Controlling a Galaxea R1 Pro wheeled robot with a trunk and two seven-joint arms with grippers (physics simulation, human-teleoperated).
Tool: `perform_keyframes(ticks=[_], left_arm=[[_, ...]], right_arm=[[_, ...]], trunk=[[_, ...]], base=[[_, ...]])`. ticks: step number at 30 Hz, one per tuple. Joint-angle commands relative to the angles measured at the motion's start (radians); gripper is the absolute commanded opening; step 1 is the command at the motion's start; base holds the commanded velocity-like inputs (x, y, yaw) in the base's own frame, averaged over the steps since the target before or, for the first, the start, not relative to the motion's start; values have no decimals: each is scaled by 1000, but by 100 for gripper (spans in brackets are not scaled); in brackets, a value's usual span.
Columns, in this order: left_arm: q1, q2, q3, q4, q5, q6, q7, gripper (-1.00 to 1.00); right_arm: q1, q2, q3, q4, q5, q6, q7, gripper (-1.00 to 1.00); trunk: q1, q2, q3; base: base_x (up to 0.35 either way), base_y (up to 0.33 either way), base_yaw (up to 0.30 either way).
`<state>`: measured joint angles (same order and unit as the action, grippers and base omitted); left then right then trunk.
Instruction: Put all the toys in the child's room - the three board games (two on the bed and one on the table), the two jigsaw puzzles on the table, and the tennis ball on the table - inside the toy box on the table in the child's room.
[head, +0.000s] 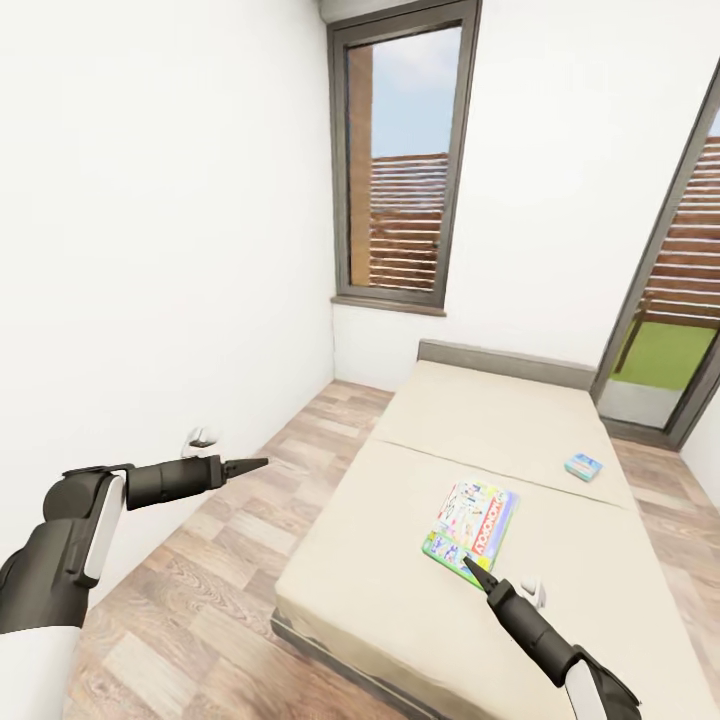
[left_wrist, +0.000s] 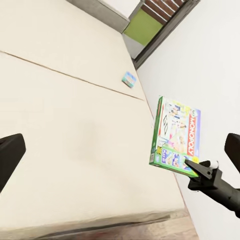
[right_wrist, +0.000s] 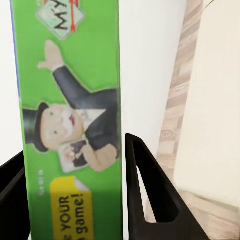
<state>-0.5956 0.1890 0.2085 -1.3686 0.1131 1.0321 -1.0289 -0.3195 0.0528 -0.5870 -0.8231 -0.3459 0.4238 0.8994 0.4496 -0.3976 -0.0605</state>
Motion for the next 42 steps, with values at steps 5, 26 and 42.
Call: perform_keyframes(ticks=[5,26,42], left_arm=[[-1,0,0,0,3,6,0,100],[-1,-2,-1,0,0,6,1,100],[-1,-3,-1,0,-2,6,3,100]], right_arm=[[-1,1,-3,-1,-2,9,-1,-100],[-1,1,-1,-1,1,8,-11,-100],[-1,1,-1,-2,1,7,-11,-100]], trunk=[[0,-2,-2],[0,-2,-2],[0,-2,-2]], base=[[-122,0,292],[-54,0,292],[0,0,292]])
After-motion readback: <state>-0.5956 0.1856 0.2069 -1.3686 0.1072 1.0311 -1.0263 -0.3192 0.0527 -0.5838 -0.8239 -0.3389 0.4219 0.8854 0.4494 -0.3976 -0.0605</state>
